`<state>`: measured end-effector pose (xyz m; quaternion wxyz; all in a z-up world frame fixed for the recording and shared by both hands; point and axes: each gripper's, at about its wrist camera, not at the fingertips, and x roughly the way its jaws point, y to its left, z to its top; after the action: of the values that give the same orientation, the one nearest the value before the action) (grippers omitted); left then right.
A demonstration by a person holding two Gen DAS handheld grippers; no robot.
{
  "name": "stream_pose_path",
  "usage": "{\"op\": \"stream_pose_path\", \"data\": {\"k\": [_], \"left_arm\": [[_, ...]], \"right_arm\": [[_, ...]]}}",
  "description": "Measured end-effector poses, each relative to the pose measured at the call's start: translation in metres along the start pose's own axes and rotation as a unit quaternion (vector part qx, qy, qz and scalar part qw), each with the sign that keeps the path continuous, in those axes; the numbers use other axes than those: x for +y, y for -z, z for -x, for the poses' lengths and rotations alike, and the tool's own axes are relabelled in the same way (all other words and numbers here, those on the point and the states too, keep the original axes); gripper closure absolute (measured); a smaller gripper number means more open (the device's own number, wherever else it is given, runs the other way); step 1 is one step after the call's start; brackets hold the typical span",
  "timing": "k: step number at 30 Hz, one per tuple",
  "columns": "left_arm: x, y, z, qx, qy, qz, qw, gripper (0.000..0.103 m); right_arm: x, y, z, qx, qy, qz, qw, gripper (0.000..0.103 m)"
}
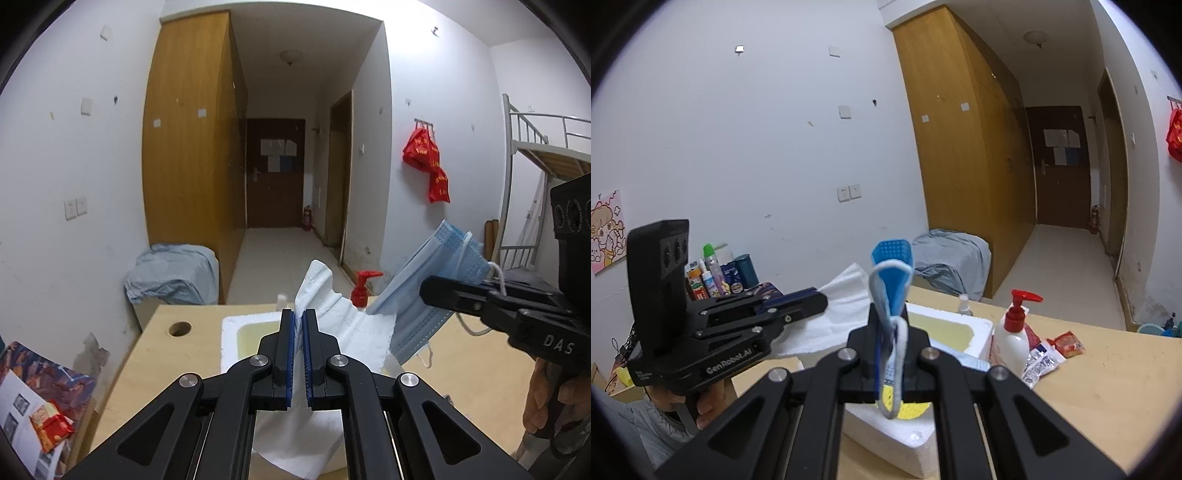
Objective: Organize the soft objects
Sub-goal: 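Carry the tissues and face mask over the white foam box with both tools, then open the left tool to drop the tissues into the foam box, then lower the face mask into the box and open the right tool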
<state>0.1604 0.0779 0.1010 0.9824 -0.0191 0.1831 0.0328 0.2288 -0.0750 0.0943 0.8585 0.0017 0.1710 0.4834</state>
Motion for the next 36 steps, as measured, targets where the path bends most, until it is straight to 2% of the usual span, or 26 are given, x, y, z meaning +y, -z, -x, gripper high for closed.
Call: {"op": "stream_pose_path", "data": {"k": [9, 15, 16, 18, 19, 20, 23, 36], "left_arm": [[0.008, 0.009, -0.031, 0.033, 0.006, 0.001, 0.9995, 0.098], [0.014, 0.014, -0.039, 0.037, 0.004, 0.004, 0.9993, 0.097], [0.014, 0.014, -0.040, 0.040, 0.003, 0.001, 0.9992, 0.091], [0.013, 0.016, -0.043, 0.047, -0.005, -0.008, 0.9988, 0.059], [0.012, 0.017, -0.043, 0.049, -0.013, -0.011, 0.9986, 0.025], [0.013, 0.018, -0.042, 0.046, -0.023, -0.014, 0.9986, 0.000], [0.015, 0.019, -0.025, -0.003, -0.049, -0.017, 0.9987, 0.000], [0.030, 0.026, -0.010, -0.014, -0.060, -0.010, 0.9981, 0.000]], "right_arm": [[-0.003, 0.000, -0.007, 0.007, 0.010, -0.006, 1.000, 0.094], [-0.002, -0.002, -0.006, 0.006, 0.017, -0.008, 1.000, 0.094], [-0.002, -0.002, -0.006, 0.005, 0.019, -0.008, 1.000, 0.094], [-0.001, -0.003, -0.006, 0.004, 0.019, -0.008, 1.000, 0.094], [-0.001, -0.003, -0.006, 0.004, 0.019, -0.009, 1.000, 0.094], [-0.001, -0.003, -0.007, 0.004, 0.019, -0.009, 1.000, 0.094], [0.000, -0.003, -0.009, 0.006, 0.018, -0.009, 1.000, 0.094], [0.012, -0.006, -0.021, 0.010, 0.004, 0.000, 1.000, 0.094]]}}
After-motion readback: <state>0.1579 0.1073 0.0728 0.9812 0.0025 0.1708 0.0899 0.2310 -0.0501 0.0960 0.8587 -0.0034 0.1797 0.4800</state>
